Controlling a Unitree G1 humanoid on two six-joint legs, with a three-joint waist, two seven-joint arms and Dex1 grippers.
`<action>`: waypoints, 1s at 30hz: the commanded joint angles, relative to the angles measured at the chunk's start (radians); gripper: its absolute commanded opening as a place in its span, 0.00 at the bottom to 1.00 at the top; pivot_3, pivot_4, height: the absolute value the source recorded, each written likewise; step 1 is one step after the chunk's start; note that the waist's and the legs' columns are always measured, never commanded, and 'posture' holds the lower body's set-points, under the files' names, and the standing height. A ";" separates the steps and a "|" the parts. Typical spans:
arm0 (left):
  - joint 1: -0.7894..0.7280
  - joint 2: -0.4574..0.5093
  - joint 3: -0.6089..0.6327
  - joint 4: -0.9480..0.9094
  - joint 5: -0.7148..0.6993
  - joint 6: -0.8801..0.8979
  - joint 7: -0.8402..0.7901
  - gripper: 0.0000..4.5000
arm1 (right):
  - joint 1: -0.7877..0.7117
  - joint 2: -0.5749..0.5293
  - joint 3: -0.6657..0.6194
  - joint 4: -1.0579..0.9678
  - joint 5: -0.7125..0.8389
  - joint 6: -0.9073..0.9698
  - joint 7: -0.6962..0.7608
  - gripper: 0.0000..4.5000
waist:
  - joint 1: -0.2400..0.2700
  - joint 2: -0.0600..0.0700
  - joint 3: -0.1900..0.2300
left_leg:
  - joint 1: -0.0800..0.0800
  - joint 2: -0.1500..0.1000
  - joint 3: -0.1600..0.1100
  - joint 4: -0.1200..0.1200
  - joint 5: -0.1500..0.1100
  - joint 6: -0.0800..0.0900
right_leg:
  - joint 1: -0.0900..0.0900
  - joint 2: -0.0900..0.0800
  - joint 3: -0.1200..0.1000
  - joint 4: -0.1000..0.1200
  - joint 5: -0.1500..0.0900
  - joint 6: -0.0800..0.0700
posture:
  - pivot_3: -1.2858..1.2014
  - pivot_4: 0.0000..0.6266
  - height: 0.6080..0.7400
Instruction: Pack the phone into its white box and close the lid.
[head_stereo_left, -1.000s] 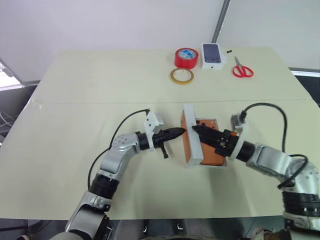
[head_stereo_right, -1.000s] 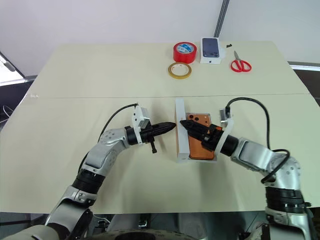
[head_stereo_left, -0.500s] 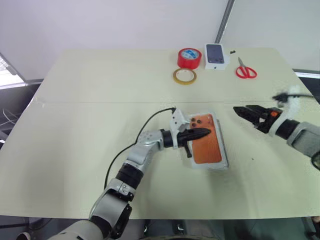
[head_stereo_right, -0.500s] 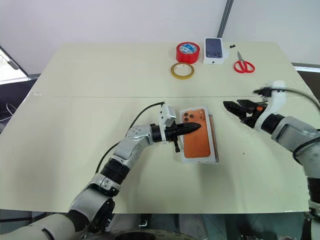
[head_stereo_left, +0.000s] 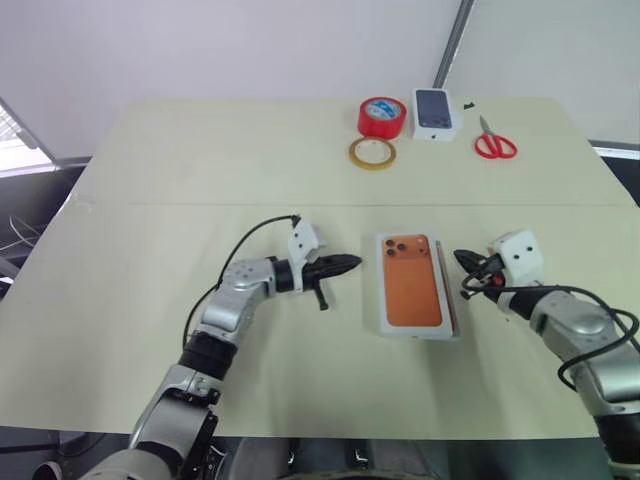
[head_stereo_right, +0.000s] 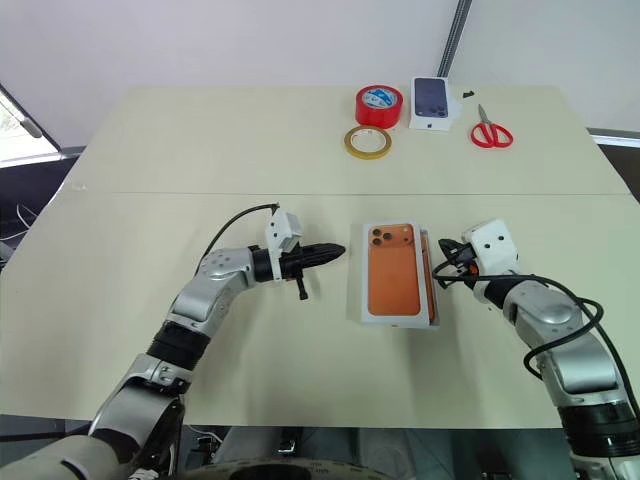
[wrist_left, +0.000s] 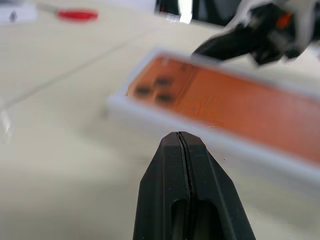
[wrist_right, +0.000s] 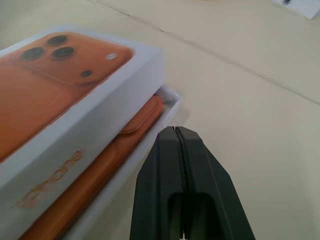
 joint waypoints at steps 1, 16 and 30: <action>-0.037 -0.035 -0.048 -0.005 0.005 0.071 -0.012 0.00 | 0.005 0.007 -0.029 -0.062 -0.019 -0.013 0.032 0.01 | -0.002 0.000 0.000 | 0.000 0.000 0.000 0.000 0.000 0.001 | 0.000 0.000 0.000 0.000 0.000 0.000 | 0.52 0.24 1.00; -0.148 -0.142 -0.116 0.101 0.040 0.130 -0.044 0.00 | 0.052 0.001 -0.070 -0.171 -0.060 0.024 0.120 0.01 | -0.005 0.000 0.000 | 0.001 0.000 0.000 0.002 -0.002 0.003 | 0.002 0.001 0.000 0.001 0.000 0.000 | 0.52 0.24 1.00; -0.155 -0.152 -0.107 0.011 0.052 0.156 -0.023 0.00 | 0.056 0.016 -0.068 -0.154 -0.117 0.043 0.132 0.01 | -0.005 0.000 0.000 | 0.001 0.000 0.000 0.002 -0.001 0.001 | 0.002 0.001 0.000 0.001 0.000 0.000 | 0.52 0.24 1.00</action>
